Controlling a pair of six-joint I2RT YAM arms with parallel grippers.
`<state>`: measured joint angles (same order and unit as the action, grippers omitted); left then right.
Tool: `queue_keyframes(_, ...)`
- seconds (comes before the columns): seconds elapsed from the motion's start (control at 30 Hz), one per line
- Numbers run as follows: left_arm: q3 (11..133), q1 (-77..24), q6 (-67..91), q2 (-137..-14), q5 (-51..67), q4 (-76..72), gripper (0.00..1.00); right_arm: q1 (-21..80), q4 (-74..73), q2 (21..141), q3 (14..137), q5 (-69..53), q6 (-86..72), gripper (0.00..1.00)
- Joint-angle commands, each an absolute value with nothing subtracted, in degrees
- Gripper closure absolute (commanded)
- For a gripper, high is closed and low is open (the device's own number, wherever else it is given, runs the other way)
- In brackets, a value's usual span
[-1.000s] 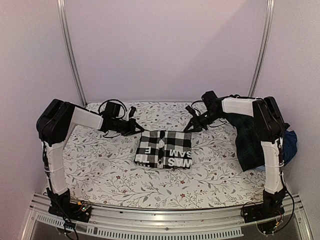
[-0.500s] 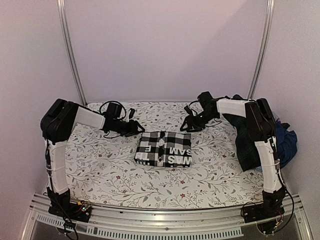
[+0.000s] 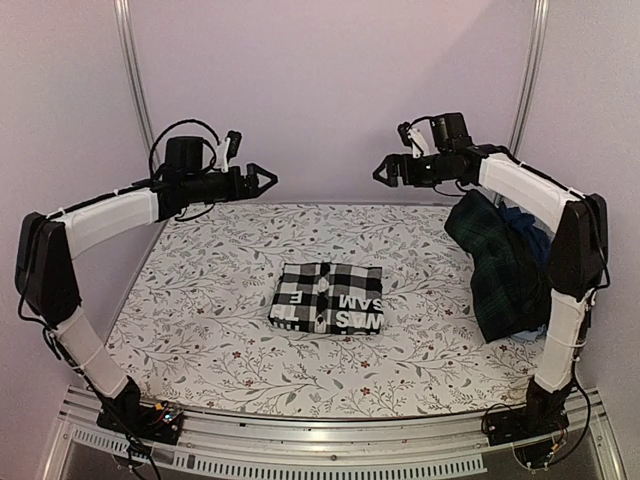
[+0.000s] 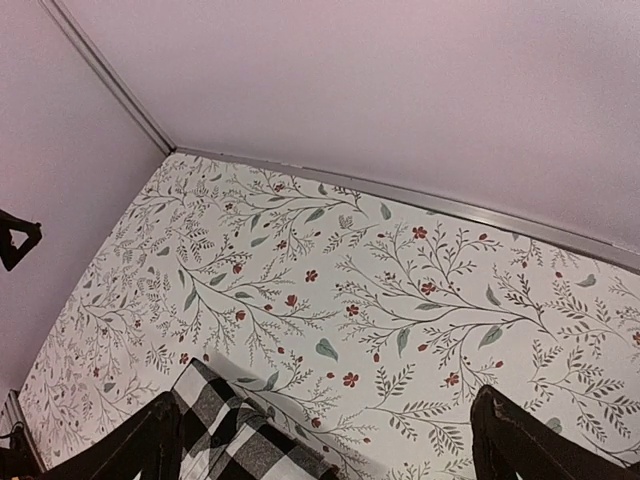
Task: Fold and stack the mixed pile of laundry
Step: Smooth out the square-folded shirt at the center of the board.
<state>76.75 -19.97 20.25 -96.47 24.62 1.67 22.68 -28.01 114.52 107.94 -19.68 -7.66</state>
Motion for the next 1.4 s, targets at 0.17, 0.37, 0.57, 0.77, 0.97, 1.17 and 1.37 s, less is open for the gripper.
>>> queue_keyframes(0.17, 70.6, -18.9, 33.4, -90.0, 42.2, -3.8, 0.0, 19.8, -10.8, 100.8, 90.2, -36.6, -26.5, 0.01)
queue_keyframes(0.37, 58.9, -25.7, 41.4, -89.5, 48.1, -9.5, 0.0, 28.4, -8.6, 99.6, 80.2, -49.3, -32.3, 0.01)
queue_keyframes(0.57, 53.5, -33.6, 42.4, -92.7, 53.0, -10.3, 0.0, 34.8, -3.2, 102.4, 70.1, -63.4, -35.1, 0.01)
queue_keyframes(0.77, 53.4, -35.4, 44.6, -100.6, 56.4, -13.4, 0.0, 36.4, 0.8, 109.2, 68.0, -67.7, -36.0, 0.01)
queue_keyframes(0.97, 52.3, -34.4, 50.4, -109.1, 55.6, -22.0, 0.0, 36.3, 3.9, 120.8, 69.3, -67.7, -39.0, 0.01)
queue_keyframes(1.17, 45.3, -33.0, 54.0, -114.0, 55.6, -28.0, 0.0, 35.4, 1.4, 125.6, 62.8, -66.0, -35.1, 0.01)
queue_keyframes(1.37, 43.5, -30.5, 50.1, -106.3, 55.0, -24.0, 0.0, 33.9, -7.5, 119.9, 63.6, -64.9, -29.4, 0.01)
